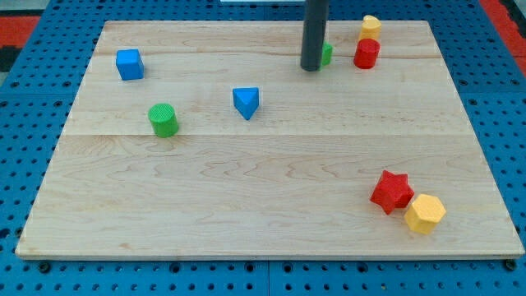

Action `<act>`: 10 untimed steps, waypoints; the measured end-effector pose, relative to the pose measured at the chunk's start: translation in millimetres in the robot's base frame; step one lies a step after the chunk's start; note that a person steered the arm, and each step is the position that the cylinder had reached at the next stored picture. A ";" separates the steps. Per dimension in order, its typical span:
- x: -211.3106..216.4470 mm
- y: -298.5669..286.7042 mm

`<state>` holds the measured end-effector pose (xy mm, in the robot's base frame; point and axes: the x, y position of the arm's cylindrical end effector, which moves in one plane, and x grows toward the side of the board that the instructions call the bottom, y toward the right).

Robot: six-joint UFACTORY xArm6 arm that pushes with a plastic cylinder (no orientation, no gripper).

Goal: Push the blue cube into the green star

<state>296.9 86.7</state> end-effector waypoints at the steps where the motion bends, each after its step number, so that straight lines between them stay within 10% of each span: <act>1: -20.3 15.4; 6: 49.7 -360.5; 9: -10.6 -134.6; 10: -12.3 -211.4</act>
<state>284.6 -124.7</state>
